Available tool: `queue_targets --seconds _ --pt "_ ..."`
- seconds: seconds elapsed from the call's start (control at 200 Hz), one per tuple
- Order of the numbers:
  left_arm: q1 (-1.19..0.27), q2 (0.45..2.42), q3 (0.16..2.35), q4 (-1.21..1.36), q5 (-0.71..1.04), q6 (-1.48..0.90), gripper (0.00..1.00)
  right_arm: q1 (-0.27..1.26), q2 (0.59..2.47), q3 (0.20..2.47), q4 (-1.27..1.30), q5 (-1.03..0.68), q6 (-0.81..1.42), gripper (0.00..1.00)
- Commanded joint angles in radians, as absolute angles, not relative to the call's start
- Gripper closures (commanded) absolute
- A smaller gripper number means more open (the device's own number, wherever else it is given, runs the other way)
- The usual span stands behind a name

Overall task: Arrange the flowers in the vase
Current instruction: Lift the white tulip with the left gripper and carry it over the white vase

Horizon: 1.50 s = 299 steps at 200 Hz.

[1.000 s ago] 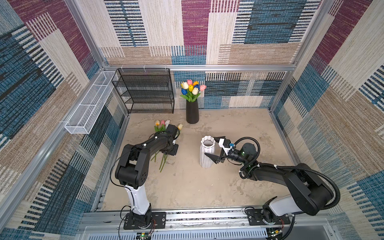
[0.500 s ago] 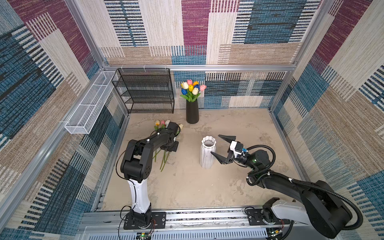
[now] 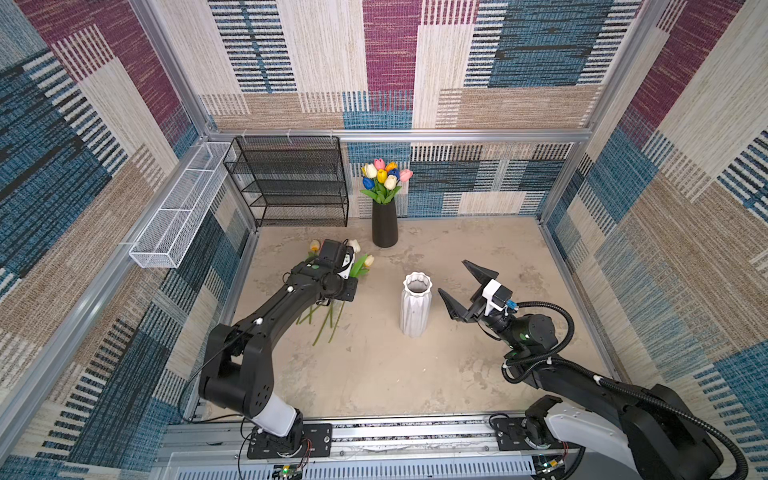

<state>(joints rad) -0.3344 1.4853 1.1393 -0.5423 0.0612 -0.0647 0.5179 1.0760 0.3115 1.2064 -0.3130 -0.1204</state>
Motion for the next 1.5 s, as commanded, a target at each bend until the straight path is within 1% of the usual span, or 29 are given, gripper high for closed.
queue_targets --seconds 0.0,0.13,0.26,0.356,0.371,0.491,0.646,0.796,0.977,1.087,1.172,1.492 --pt "-0.334 1.349 1.059 -0.344 0.205 -0.096 1.0 0.519 1.074 0.305 1.236 -0.301 -0.106 0.07" --pt "-0.336 1.159 0.933 -0.098 0.372 -0.106 1.0 0.519 1.067 0.299 1.246 -0.291 -0.116 0.07" --pt "-0.34 1.022 0.828 0.241 0.522 -0.158 1.0 0.519 1.071 0.304 1.252 -0.285 -0.119 0.06" --pt "-0.375 1.002 0.812 0.43 0.571 -0.168 1.0 0.519 1.077 0.305 1.256 -0.284 -0.118 0.06" --pt "-0.381 1.004 0.815 0.456 0.603 -0.167 1.0 0.519 1.078 0.307 1.256 -0.284 -0.118 0.06" --pt "-0.446 1.062 0.863 0.657 0.637 -0.178 1.0 0.52 1.085 0.314 1.255 -0.287 -0.119 0.06" --pt "-0.494 1.153 0.958 0.742 0.653 -0.183 1.0 0.519 1.08 0.318 1.242 -0.288 -0.129 0.06" --pt "-0.505 1.253 1.008 0.825 0.688 -0.254 1.0 0.52 1.074 0.318 1.235 -0.279 -0.139 0.06" --pt "-0.529 1.35 0.964 0.928 0.672 -0.294 1.0 0.52 1.062 0.316 1.223 -0.278 -0.147 0.06" --pt "-0.537 1.366 0.934 0.975 0.67 -0.326 1.0 0.52 1.057 0.313 1.217 -0.27 -0.154 0.06" --pt "-0.544 1.357 0.915 0.945 0.642 -0.308 1.0 0.52 1.055 0.308 1.219 -0.263 -0.155 0.06" --pt "-0.598 1.367 0.865 0.768 0.644 -0.121 1.0 0.52 1.082 0.311 1.228 -0.278 -0.157 0.06"
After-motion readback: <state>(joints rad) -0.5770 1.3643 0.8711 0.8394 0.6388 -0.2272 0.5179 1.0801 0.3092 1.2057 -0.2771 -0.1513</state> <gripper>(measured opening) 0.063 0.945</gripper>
